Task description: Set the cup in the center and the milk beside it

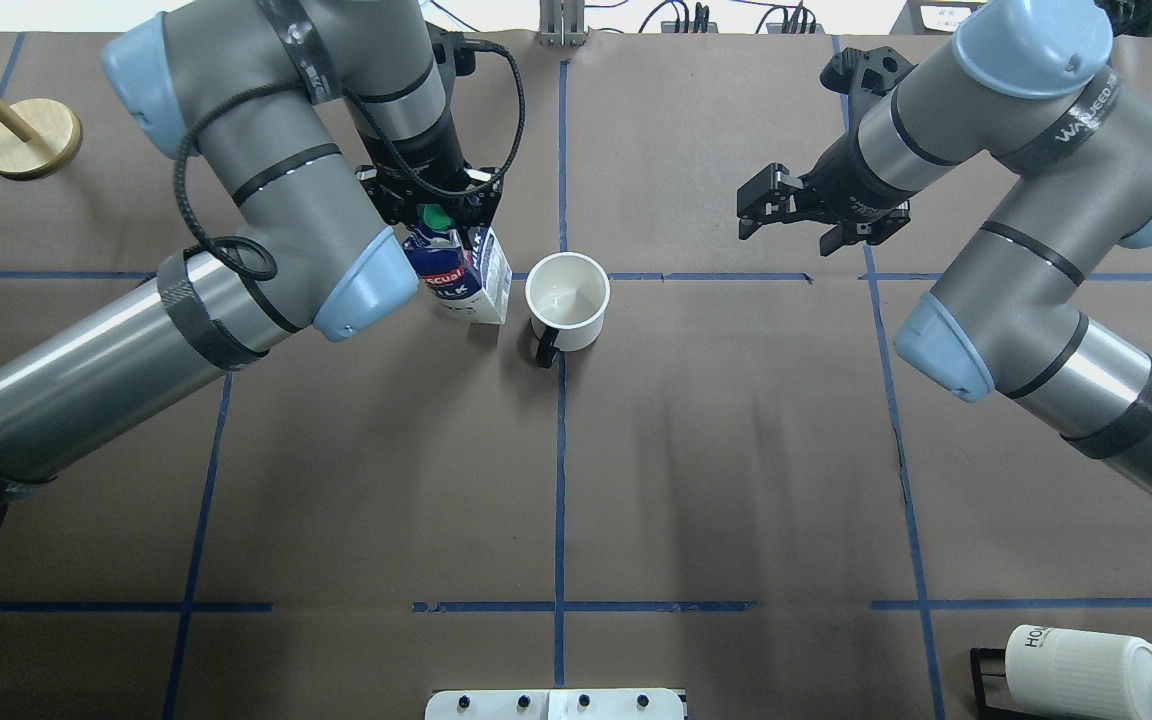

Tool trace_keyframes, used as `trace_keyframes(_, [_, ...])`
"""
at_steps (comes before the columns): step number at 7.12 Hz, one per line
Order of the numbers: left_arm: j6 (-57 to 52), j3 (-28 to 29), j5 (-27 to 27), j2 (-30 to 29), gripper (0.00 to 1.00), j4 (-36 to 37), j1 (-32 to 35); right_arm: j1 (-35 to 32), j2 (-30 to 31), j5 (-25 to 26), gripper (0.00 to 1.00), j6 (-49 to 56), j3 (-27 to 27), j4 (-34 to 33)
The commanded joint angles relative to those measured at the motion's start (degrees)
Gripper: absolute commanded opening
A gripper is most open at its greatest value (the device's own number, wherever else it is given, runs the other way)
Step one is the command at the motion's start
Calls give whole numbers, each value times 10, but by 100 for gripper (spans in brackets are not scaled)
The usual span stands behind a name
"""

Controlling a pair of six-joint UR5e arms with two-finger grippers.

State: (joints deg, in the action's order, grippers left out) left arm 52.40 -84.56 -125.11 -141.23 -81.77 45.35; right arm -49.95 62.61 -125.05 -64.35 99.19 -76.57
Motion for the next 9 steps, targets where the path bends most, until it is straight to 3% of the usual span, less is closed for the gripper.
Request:
trace_keyframes(1, [25, 26, 16, -12, 15, -24, -13, 6, 0, 5, 100, -1, -1, 1])
trace_keyframes(3, [25, 28, 19, -12, 76, -24, -14, 7, 0, 8, 100, -1, -1, 1])
trace_keyframes(4, [25, 27, 19, -12, 99, -24, -14, 11, 0, 9, 100, -1, -3, 2])
trace_keyframes(5, [28, 14, 20, -14, 100, -22, -11, 12, -1, 9, 100, -1, -3, 2])
trace_keyframes(7, [28, -100, 61, 10, 100, 11, 17, 12, 0, 9, 100, 0, -3, 2])
trace_keyframes(9, [18, -199, 67, 65, 100, 13, 55, 12, 1, 9, 100, 0, -5, 2])
